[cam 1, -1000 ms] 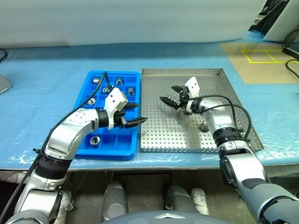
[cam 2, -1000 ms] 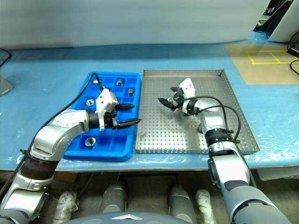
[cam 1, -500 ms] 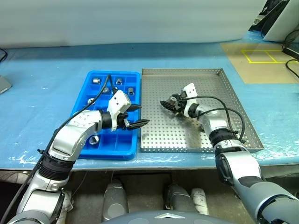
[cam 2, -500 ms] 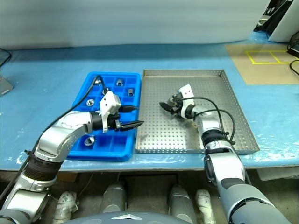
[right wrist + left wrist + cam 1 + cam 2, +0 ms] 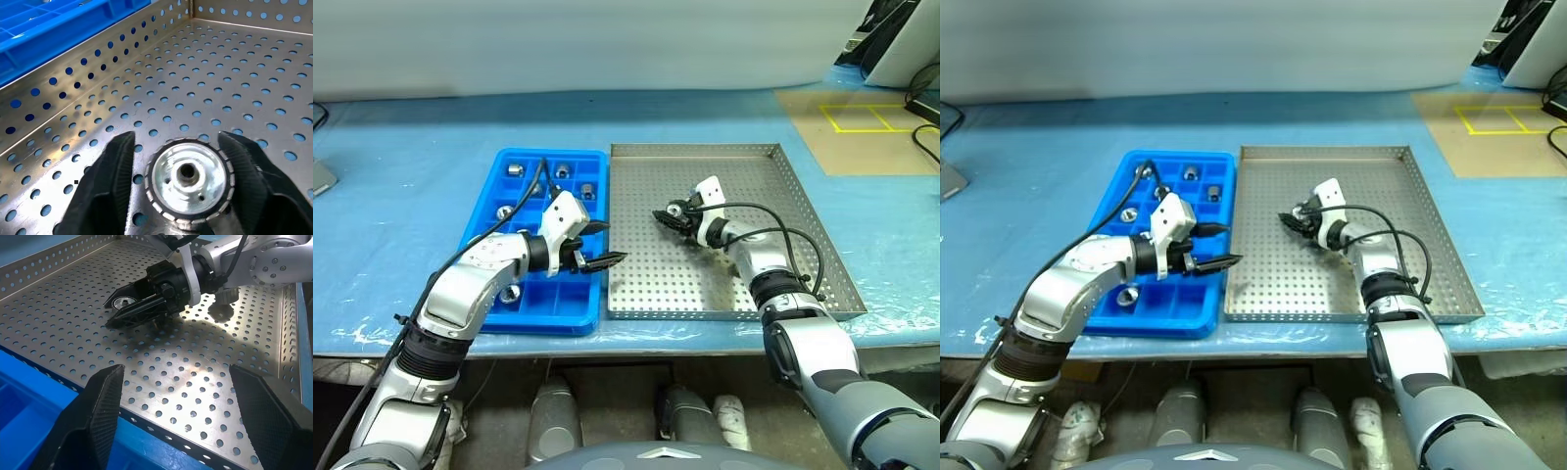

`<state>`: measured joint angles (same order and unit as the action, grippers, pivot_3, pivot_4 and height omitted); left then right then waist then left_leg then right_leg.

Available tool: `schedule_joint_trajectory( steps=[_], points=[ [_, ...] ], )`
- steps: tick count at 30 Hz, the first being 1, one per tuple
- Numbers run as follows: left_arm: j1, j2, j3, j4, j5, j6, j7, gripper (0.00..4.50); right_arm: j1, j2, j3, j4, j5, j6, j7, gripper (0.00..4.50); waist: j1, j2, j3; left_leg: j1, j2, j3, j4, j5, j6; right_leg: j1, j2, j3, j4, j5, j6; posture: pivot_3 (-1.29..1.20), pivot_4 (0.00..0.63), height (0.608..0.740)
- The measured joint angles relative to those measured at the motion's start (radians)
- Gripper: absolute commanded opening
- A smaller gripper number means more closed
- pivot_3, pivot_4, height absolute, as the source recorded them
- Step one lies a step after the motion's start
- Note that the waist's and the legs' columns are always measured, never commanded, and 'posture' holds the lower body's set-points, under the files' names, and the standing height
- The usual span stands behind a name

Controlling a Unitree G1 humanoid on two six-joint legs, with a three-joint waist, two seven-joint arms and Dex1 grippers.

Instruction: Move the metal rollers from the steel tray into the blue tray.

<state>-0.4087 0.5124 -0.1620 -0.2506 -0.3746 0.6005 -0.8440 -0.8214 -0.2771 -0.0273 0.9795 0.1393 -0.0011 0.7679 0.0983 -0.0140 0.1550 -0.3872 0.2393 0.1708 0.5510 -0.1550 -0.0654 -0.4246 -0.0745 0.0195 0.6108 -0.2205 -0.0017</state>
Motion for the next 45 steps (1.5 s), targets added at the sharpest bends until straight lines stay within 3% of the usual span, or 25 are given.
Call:
schedule_joint_trajectory(
  steps=[4, 11, 19, 22, 27, 32, 45],
  points=[
    [0.011, 0.030, 0.007, -0.001, -0.004, 0.000, -0.011, 3.67, 0.011, 0.000, 0.000, -0.050, 0.001, 0.008, 0.031, 2.19, 0.000, 0.000, 0.000, 0.000, 0.000, 0.000, 0.000, 0.000, 0.000, 0.000, 0.000, 0.000, 0.000, 0.000, 0.000, 0.10, 0.150, 0.740],
    [0.031, 0.148, 0.129, 0.008, -0.018, -0.016, -0.039, 3.67, 0.021, 0.004, 0.003, -0.236, 0.028, 0.084, 0.104, 2.19, 0.001, 0.000, 0.000, 0.001, 0.000, 0.000, -0.001, 0.000, 0.000, 0.000, 0.000, 0.000, -0.001, 0.000, 0.000, 0.13, 0.150, 0.740],
    [0.062, 0.111, 0.113, -0.011, -0.019, -0.012, -0.016, 3.67, 0.047, -0.008, 0.017, -0.159, -0.001, 0.023, 0.073, 2.19, 0.014, 0.000, 0.000, 0.000, 0.000, 0.000, -0.001, -0.001, 0.001, 0.001, -0.001, -0.002, -0.002, 0.000, 0.000, 0.13, 0.150, 0.740],
    [0.066, 0.107, 0.107, -0.030, -0.019, -0.011, -0.010, 3.67, 0.049, -0.012, 0.007, -0.141, 0.000, -0.007, 0.066, 2.82, 0.010, 0.000, 0.000, 0.000, 0.001, 0.000, -0.001, 0.000, 0.000, 0.001, -0.001, -0.002, -0.002, 0.000, 0.000, 0.13, 0.150, 0.740],
    [0.066, 0.105, 0.107, -0.031, -0.019, -0.006, -0.007, 3.67, 0.050, -0.012, -0.004, -0.161, 0.001, -0.050, 0.055, 4.38, 0.003, 0.000, 0.000, 0.000, 0.001, 0.000, -0.001, 0.000, 0.000, 0.001, -0.001, -0.001, -0.002, 0.000, 0.000, 0.12, 0.150, 0.740],
    [0.061, 0.092, 0.087, -0.028, -0.018, -0.007, -0.007, 3.67, 0.044, -0.014, -0.005, -0.118, -0.004, -0.057, -0.008, 4.45, 0.002, 0.000, 0.000, 0.000, 0.000, 0.000, -0.001, 0.000, 0.000, 0.001, -0.001, -0.001, -0.002, 0.000, 0.000, 0.11, 0.150, 0.740],
    [0.059, 0.083, 0.075, -0.027, -0.016, -0.007, -0.007, 3.67, 0.055, -0.006, 0.010, -0.097, -0.022, -0.077, -0.003, 4.45, -0.001, 0.000, 0.000, 0.001, 0.000, 0.000, -0.001, -0.001, 0.001, 0.001, -0.001, -0.001, -0.002, 0.000, 0.000, 0.11, 0.150, 0.740]
  ],
)
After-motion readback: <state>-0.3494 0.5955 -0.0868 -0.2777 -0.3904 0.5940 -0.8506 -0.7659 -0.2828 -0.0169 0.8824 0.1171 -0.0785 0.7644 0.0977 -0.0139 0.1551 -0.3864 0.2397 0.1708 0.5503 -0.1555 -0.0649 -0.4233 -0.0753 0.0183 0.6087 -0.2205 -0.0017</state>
